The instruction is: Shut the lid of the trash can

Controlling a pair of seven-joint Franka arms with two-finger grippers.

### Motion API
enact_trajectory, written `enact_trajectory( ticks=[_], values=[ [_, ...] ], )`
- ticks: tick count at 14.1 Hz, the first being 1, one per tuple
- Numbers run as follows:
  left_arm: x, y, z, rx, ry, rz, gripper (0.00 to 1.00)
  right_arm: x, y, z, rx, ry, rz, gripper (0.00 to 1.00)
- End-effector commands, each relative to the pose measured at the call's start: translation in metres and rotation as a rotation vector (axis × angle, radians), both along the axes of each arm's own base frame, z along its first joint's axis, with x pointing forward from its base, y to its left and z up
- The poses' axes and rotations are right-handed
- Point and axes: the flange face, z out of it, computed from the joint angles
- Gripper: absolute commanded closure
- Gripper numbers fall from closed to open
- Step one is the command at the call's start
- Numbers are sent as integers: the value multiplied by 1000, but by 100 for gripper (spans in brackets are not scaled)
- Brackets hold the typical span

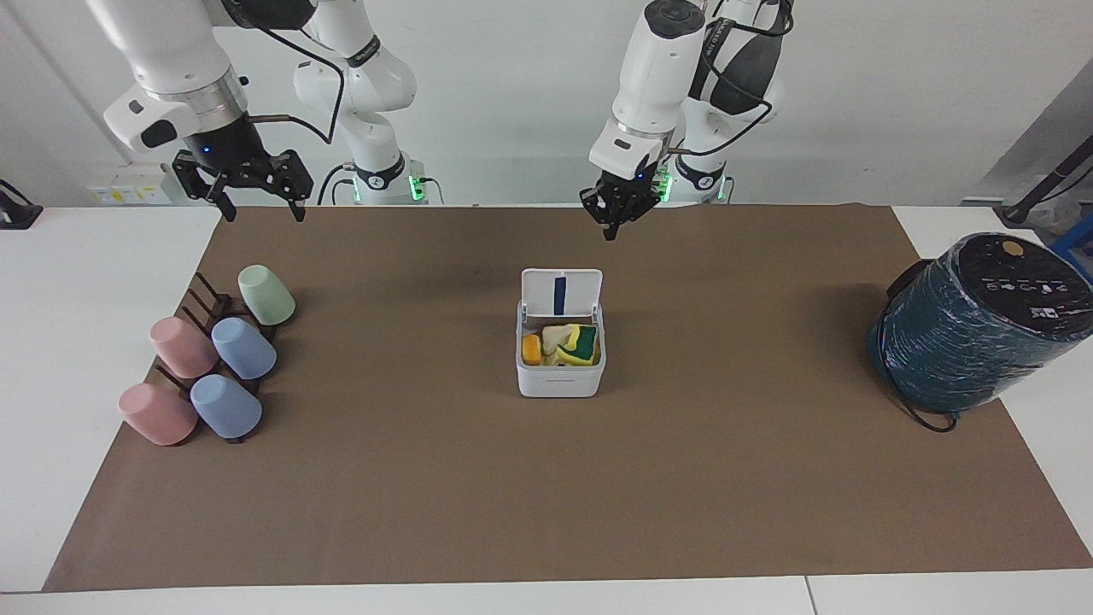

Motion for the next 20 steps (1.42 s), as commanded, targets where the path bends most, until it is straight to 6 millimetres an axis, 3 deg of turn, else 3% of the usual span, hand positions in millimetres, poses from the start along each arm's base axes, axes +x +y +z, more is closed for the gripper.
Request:
enact_trajectory(
  ticks=[1, 3, 14, 20],
  values=[
    [-5, -19, -26, -42, -10, 46, 100, -5, 1, 1, 18, 6, -13, 0],
    [1, -30, -35, -73, -35, 88, 100, -5, 1, 1, 18, 6, -13, 0],
    [40, -42, -55, -229, -148, 201, 100, -5, 1, 1, 18, 6, -11, 0],
    [63, -27, -61, -259, -198, 244, 100, -5, 1, 1, 18, 6, -11, 0]
  ],
)
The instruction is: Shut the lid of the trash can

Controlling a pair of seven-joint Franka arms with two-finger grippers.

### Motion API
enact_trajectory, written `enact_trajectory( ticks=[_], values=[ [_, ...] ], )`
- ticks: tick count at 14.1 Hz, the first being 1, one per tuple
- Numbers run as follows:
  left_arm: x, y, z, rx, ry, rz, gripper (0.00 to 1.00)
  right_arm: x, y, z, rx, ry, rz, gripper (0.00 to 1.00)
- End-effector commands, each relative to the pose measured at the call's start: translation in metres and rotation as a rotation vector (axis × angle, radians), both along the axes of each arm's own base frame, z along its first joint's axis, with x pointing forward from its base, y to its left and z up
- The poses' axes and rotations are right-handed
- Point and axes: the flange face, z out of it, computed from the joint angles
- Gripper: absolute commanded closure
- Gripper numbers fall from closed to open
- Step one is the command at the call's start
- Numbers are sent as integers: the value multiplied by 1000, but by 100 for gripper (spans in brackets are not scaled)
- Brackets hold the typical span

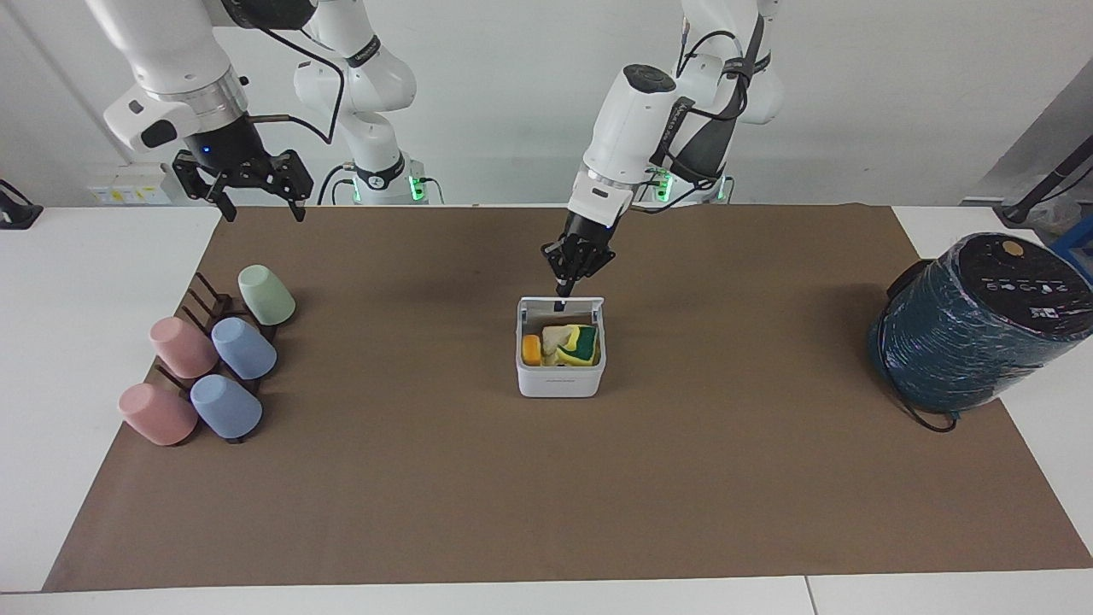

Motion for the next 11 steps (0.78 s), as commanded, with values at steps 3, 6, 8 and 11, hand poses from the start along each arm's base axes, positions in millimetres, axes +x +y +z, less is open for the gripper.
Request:
enact_trajectory(
  ticks=[3, 6, 8, 11],
  values=[
    [12, 3, -10, -35, -30, 29, 100, -5, 1, 1, 18, 6, -13, 0],
    [16, -1, -22, -40, -34, 34, 100, -5, 1, 1, 18, 6, -11, 0],
    [18, -2, -26, -42, -38, 36, 100, -5, 1, 2, 18, 4, -13, 0],
    [20, -3, -33, -44, -44, 37, 100, -5, 1, 1, 18, 6, -13, 0]
  ],
)
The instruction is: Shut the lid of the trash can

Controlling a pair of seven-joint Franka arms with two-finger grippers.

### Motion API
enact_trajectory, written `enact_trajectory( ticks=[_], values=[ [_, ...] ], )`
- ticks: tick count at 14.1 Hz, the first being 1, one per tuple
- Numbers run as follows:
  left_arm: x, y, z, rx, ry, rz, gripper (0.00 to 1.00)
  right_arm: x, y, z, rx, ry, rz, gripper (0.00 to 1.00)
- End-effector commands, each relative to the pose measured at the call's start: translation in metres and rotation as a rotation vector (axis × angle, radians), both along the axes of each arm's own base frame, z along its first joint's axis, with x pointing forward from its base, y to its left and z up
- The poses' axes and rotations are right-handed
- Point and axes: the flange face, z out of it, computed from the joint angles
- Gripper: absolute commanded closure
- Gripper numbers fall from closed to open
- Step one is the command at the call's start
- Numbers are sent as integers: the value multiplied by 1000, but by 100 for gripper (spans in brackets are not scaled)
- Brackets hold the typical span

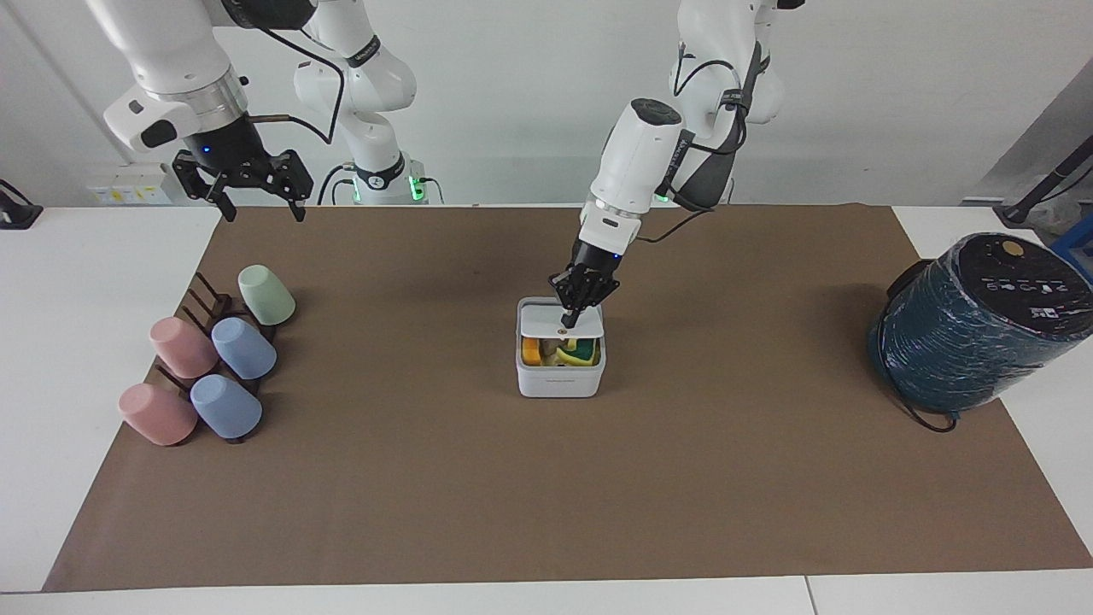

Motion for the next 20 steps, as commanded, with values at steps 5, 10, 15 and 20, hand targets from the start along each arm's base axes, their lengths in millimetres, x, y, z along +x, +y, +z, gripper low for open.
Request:
enact_trajectory(
  ticks=[5, 10, 15, 20],
  values=[
    [10, -12, -29, -26, -14, 14, 100, -5, 1, 1, 18, 6, -13, 0],
    [15, -14, -41, -31, -24, 18, 100, -5, 1, 1, 18, 6, -13, 0],
    [18, -15, -56, -21, -12, 18, 100, -5, 1, 1, 18, 6, -13, 0],
    [20, -17, -64, -18, -15, 13, 100, -5, 1, 1, 18, 6, -13, 0]
  ],
)
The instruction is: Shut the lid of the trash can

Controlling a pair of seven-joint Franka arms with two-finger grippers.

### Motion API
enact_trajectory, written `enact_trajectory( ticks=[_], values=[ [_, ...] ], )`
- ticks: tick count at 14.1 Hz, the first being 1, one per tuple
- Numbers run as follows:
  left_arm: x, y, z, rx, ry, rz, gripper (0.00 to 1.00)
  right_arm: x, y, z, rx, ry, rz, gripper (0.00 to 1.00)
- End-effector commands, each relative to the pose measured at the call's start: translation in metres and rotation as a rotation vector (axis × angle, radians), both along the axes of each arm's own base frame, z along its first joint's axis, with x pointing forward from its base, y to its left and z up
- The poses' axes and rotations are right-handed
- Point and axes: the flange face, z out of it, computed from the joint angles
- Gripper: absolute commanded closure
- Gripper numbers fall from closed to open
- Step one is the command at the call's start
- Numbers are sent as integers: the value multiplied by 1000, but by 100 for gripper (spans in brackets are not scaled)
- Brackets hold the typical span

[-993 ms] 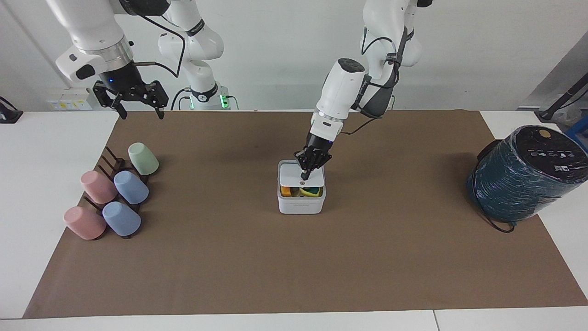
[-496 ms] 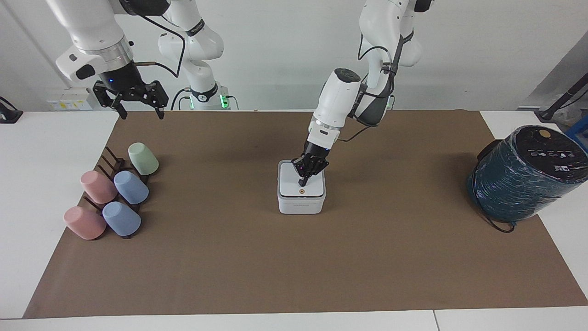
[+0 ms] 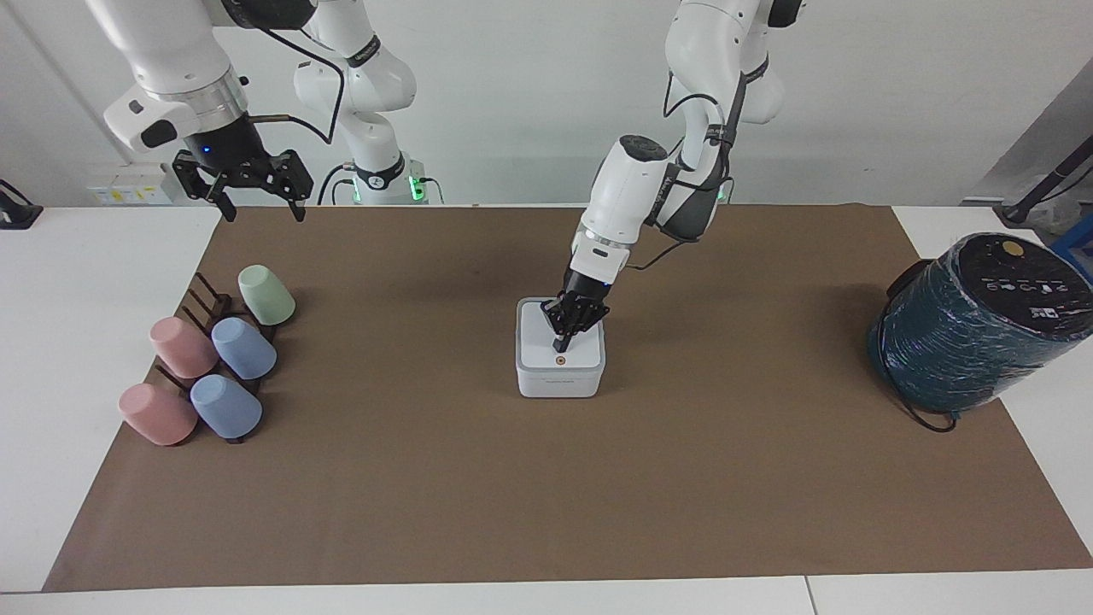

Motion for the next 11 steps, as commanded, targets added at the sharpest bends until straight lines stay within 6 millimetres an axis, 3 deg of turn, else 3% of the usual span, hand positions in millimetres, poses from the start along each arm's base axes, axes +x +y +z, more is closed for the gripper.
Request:
enact_trajectory(
  ticks=[1, 5, 9, 11],
  values=[
    [6, -5, -21, 0, 12, 4, 100, -5, 1, 1, 18, 6, -11, 0],
    [16, -7, -3, 16, 42, -1, 100, -5, 1, 1, 18, 6, -13, 0],
    [23, -8, 35, 78, 136, -27, 100, -5, 1, 1, 18, 6, -11, 0],
    [31, 8, 60, 126, 189, -31, 100, -5, 1, 1, 18, 6, -13, 0]
  ],
)
